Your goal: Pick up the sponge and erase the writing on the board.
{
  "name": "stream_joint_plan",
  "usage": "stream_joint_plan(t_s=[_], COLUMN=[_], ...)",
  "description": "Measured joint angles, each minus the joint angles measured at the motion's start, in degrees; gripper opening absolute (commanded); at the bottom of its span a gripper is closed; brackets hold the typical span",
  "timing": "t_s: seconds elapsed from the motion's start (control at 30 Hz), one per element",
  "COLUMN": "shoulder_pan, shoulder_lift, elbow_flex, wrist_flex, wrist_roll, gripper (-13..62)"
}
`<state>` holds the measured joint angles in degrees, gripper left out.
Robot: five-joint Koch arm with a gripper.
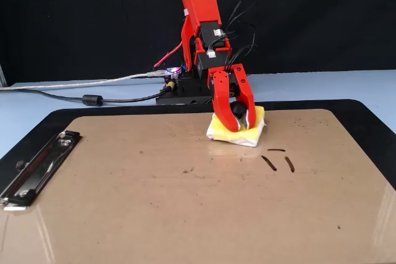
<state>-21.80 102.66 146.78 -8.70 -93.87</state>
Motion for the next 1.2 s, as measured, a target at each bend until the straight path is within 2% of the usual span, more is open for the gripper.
stream_joint_plan(t_s=[0.1, 0.23, 0.33, 0.5, 0.57, 0.7, 0.83, 0.93, 1.07, 1.2], shoulder_pan=[-0.3, -0.3, -0.5, -1.5, -3.1, -5.2, -6.0, -6.2, -6.9, -11.0], shoulder_lift=[-14.1, -26.6, -24.6, -3.3, 0.8, -2.6, -20.7, -28.7, -23.2, -7.4], elbow_flex=[-16.6, -29.5, -25.2, -0.7, 0.4, -2.8, -22.1, -30.8, -22.9, -4.4], wrist_flex=[-0.1, -1.1, -1.4, -1.2, -0.1, 0.0, -0.5, -1.6, -1.7, -1.3], wrist_roll=[-0.2, -0.3, -0.3, -0.3, -0.1, 0.0, -1.2, -1.9, -1.9, -2.7], gripper=[-8.0, -8.0, -8.0, -8.0, -8.0, -8.0, -8.0, -8.1, -8.0, -8.1])
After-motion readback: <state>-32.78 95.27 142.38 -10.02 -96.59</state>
